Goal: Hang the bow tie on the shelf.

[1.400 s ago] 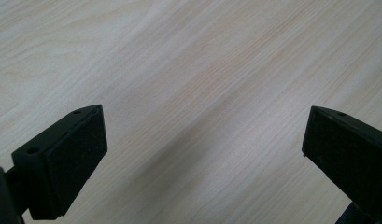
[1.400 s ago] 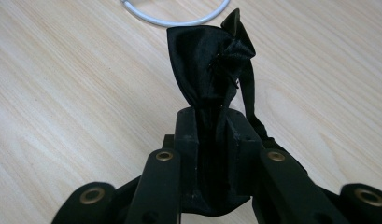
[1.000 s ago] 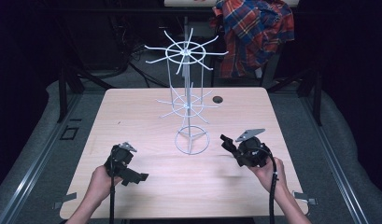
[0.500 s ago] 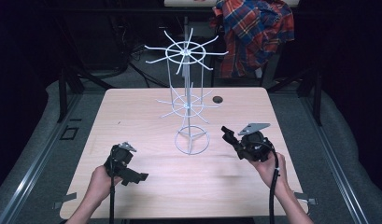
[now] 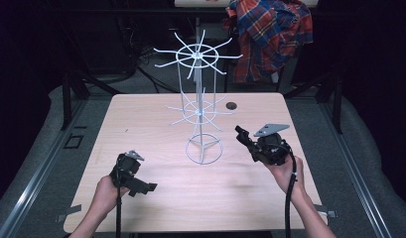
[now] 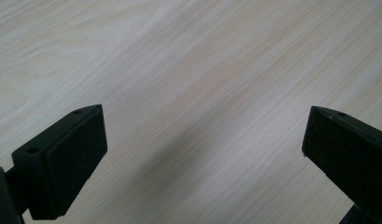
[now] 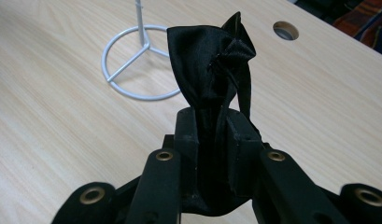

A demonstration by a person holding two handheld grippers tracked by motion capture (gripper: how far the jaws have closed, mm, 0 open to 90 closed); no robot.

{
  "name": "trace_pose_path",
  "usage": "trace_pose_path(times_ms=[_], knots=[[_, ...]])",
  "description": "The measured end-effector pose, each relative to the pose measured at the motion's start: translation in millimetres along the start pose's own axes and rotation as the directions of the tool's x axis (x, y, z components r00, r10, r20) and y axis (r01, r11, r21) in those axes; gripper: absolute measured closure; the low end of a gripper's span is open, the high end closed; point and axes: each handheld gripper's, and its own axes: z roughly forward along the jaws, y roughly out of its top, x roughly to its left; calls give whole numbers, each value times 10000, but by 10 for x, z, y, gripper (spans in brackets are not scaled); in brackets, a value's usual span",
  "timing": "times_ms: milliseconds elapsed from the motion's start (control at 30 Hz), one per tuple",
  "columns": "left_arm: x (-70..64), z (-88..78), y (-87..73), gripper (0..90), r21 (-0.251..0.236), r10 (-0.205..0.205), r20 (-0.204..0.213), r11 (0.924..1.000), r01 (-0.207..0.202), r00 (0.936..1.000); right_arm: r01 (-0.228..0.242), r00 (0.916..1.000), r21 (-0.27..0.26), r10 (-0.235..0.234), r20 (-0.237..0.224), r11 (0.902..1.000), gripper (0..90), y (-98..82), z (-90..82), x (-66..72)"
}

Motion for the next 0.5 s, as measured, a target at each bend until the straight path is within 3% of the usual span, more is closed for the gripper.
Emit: trace_pose_path(times_ms=[500], knots=[[-15, 12, 11, 3, 47, 74, 71, 10000, -75, 9999, -287, 9995, -667, 295, 106, 9974, 769, 220, -27, -75]])
